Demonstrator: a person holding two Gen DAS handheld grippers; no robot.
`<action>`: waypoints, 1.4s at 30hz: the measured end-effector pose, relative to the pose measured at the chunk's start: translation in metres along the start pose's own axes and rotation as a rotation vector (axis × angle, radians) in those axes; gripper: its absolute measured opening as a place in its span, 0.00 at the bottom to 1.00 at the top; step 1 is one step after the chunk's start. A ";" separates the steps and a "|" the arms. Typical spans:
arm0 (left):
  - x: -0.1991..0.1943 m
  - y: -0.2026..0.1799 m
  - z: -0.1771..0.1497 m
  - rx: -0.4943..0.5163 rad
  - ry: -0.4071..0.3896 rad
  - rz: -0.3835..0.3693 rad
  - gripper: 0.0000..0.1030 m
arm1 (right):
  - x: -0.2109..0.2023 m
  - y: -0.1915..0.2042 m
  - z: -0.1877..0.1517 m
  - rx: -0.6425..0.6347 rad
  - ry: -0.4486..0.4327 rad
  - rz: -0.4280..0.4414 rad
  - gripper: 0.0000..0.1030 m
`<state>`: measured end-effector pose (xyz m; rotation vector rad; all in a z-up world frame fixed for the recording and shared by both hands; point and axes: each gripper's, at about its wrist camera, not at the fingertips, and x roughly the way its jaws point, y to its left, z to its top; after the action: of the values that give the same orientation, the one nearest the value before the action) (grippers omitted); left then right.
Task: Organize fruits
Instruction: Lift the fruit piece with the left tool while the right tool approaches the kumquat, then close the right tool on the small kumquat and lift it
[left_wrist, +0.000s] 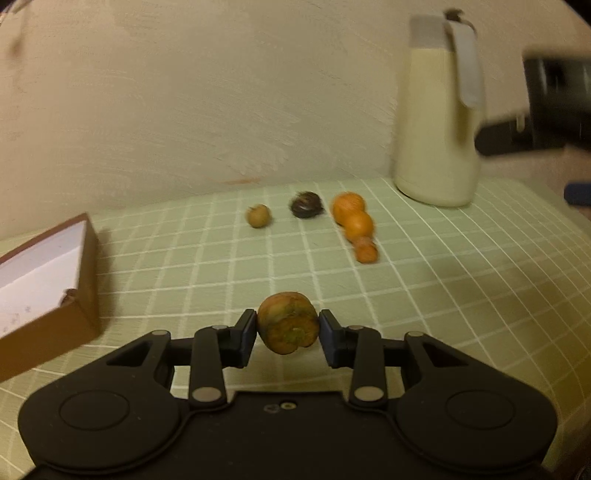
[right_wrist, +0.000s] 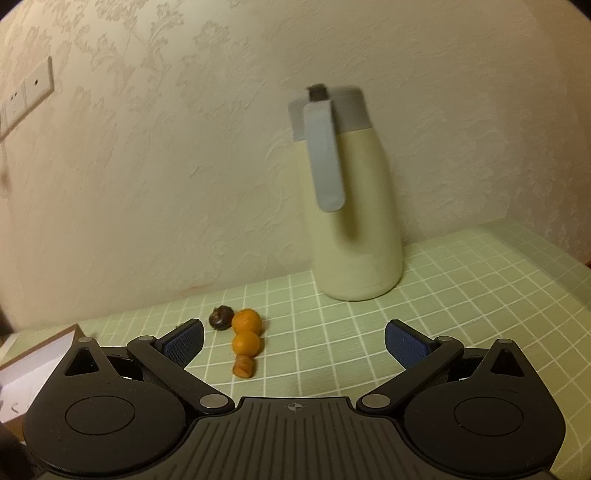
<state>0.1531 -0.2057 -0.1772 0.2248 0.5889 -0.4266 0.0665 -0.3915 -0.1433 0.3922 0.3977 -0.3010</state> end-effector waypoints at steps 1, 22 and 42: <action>-0.001 0.004 0.002 -0.004 -0.008 0.009 0.26 | 0.004 0.002 -0.001 -0.010 0.005 -0.003 1.00; -0.017 0.077 0.009 -0.110 -0.036 0.133 0.26 | 0.110 0.046 -0.024 -0.032 0.254 0.041 0.64; -0.023 0.102 0.008 -0.142 -0.038 0.164 0.26 | 0.146 0.067 -0.035 -0.160 0.290 -0.015 0.33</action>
<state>0.1857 -0.1105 -0.1485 0.1276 0.5568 -0.2289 0.2074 -0.3476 -0.2146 0.2761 0.7042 -0.2249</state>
